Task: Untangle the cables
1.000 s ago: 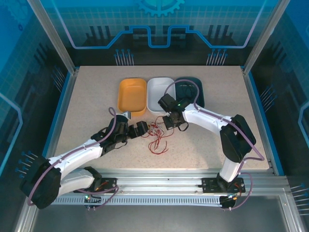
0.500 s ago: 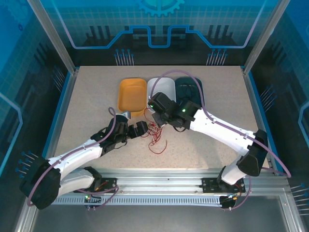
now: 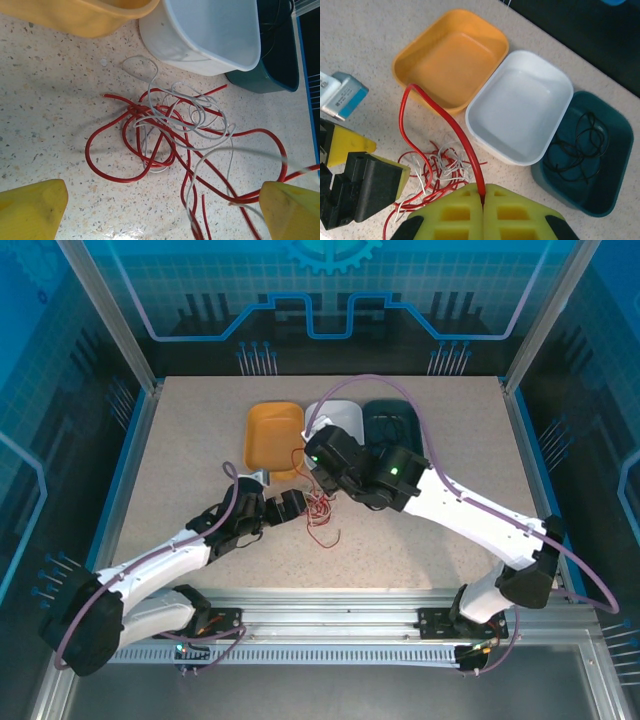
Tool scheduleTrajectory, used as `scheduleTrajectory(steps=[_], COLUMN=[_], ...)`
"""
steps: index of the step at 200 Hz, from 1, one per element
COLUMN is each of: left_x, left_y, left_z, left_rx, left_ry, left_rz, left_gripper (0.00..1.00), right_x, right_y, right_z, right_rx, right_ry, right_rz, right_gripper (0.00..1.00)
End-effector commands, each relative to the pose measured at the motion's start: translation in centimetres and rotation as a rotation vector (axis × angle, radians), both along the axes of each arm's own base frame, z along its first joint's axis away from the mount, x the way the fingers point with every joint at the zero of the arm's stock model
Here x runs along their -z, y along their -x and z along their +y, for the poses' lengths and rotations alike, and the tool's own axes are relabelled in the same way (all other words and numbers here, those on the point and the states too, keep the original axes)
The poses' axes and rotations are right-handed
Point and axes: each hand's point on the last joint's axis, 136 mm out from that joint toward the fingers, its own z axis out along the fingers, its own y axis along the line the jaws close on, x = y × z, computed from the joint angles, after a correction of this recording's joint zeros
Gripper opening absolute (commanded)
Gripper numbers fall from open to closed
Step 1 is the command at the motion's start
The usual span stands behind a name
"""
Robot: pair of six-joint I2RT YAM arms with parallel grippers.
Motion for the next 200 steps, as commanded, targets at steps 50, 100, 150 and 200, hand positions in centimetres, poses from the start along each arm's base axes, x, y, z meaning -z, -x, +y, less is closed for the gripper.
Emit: scheduleTrajectory(steps=[50,100,150,200], left_x=[0.6,0.6,0.7,1.1], left_y=[0.5,0.6,0.5,0.5], left_z=[1.3,1.4,1.4,2.0], left_rx=[-0.037,-0.041,-0.042,-0.073], left_ry=[-0.016,-0.015,-0.017,-0.026], left_rz=[0.009,0.01,0.012,0.028], left_gripper=[0.99,0.99,0.99,0.99], right_x=[-8.4,-11.0,-13.4,-15.7], right_y=[1.0,1.0,0.6,-0.4], right_z=[0.2,0.4,0.3,0.0], right_rx=[-0.069,-0.084,-0.076,-0.03], right_ry=[-0.143,-0.174,-0.176,-0.158], right_rz=[-0.24,-0.32,-0.388,-0.438], right_gripper=[0.0,0.0,0.0,0.0])
